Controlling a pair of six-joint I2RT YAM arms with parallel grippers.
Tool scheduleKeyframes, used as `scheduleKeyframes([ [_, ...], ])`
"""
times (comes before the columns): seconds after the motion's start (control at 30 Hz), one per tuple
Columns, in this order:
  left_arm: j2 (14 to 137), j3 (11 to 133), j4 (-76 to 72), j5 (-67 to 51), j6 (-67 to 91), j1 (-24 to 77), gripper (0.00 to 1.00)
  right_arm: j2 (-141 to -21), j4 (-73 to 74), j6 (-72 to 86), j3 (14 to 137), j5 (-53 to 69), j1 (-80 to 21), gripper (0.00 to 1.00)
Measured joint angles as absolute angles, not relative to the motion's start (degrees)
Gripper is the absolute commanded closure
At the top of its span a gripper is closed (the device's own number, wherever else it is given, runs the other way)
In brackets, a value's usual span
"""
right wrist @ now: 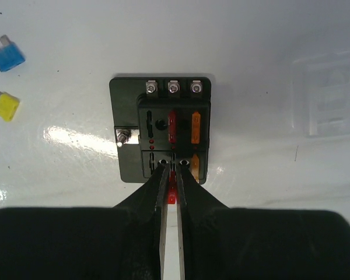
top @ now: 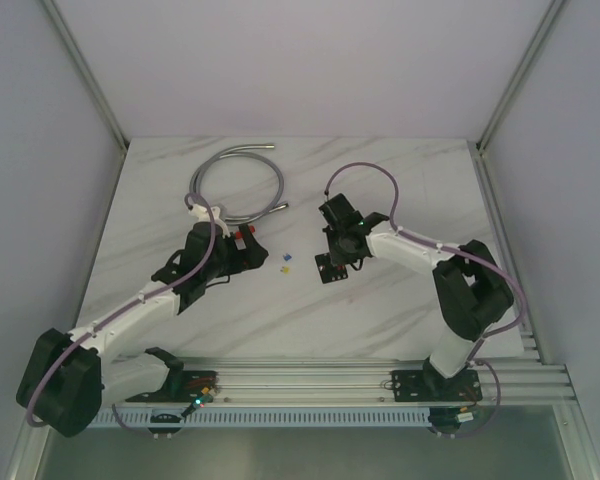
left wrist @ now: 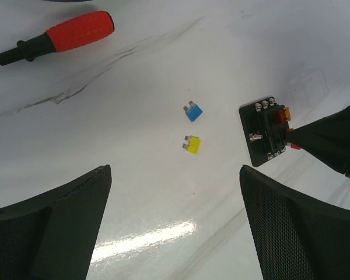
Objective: Snap on the fuse box
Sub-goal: Install the fuse at the fuse box base.
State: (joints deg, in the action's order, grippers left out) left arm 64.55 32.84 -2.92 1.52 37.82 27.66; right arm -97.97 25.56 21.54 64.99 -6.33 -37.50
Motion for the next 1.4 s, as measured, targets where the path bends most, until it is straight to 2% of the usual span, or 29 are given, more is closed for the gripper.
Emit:
scheduleKeyframes([
  [0.47,64.9,33.4,-2.9,1.1,37.8,27.7,0.0,-100.7,25.5,21.1,65.8,-6.8,-37.6,1.0],
  [0.63,64.9,33.4,-2.9,1.0,37.8,27.7,0.0,-100.7,25.5,21.1,65.8,-7.3,-37.9,0.9],
  [0.73,64.9,33.4,-2.9,0.9,37.8,27.7,0.0,-100.7,25.5,21.0,65.8,-7.5,-38.0,0.79],
  [0.83,64.9,33.4,-2.9,0.8,37.8,27.6,0.0,-100.7,25.5,20.9,65.8,-7.6,-38.3,0.75],
  [1.4,64.9,33.4,-2.9,0.2,37.9,27.6,0.0,-100.0,26.9,20.8,66.5,-10.1,-40.1,0.75],
])
